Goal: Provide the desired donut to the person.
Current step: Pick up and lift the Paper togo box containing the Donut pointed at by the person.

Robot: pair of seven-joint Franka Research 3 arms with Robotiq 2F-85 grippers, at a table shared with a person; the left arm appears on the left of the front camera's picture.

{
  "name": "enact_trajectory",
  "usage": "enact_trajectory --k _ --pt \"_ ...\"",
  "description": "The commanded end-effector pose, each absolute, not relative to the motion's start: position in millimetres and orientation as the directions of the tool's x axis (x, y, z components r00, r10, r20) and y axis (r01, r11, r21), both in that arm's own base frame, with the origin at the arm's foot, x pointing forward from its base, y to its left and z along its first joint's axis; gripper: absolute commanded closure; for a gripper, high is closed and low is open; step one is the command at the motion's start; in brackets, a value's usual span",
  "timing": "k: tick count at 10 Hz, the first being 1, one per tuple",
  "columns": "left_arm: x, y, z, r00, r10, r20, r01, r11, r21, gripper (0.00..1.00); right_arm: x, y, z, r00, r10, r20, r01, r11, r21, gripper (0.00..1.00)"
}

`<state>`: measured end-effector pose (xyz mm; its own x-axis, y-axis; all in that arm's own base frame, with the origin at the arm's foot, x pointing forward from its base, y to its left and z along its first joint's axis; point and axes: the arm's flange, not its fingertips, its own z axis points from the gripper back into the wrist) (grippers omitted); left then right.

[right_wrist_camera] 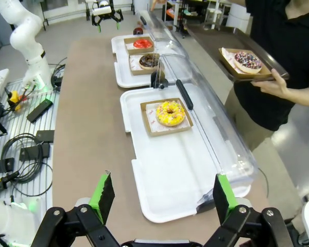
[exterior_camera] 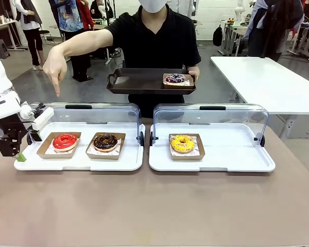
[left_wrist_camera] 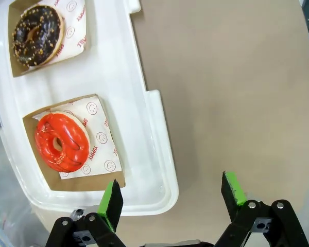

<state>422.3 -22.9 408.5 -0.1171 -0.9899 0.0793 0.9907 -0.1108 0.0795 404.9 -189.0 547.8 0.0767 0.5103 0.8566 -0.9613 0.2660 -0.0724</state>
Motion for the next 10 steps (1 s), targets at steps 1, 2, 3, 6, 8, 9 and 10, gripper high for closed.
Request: enact_trajectory --k 1,2,3,6,8,9,10 --pt "450.2 -17.2 394.3 -0.078 -0.993 0.083 0.996 -0.074 0.054 0.00 403.6 -189.2 547.4 0.076 0.514 0.854 -0.962 0.264 -0.073 0.00" --pt "455.3 -14.5 387.9 -0.060 -0.995 0.074 0.997 -0.055 0.059 0.00 403.6 -189.2 547.4 0.076 0.514 0.854 -0.962 0.264 -0.073 0.00" --pt "460.5 -13.5 379.6 -0.045 -0.996 0.079 0.998 -0.041 0.055 0.00 403.6 -189.2 547.4 0.076 0.514 0.854 -0.962 0.264 -0.073 0.00" --pt "483.5 -15.0 353.9 -0.022 -0.998 0.062 0.999 -0.020 0.042 0.00 403.6 -189.2 547.4 0.076 0.514 0.854 -0.962 0.264 -0.073 0.00" --pt "493.4 -15.7 341.0 -0.010 -0.999 0.050 0.999 -0.007 0.044 0.00 403.6 -189.2 547.4 0.076 0.514 0.854 -0.962 0.264 -0.073 0.00" --pt "498.3 -16.2 336.8 -0.008 -0.999 0.052 0.999 -0.006 0.043 0.00 403.6 -189.2 547.4 0.076 0.514 0.854 -0.962 0.264 -0.073 0.00" --pt "500.7 -16.8 334.0 -0.007 -0.999 0.048 0.999 -0.005 0.048 0.00 403.6 -189.2 547.4 0.076 0.514 0.854 -0.962 0.264 -0.073 0.00"
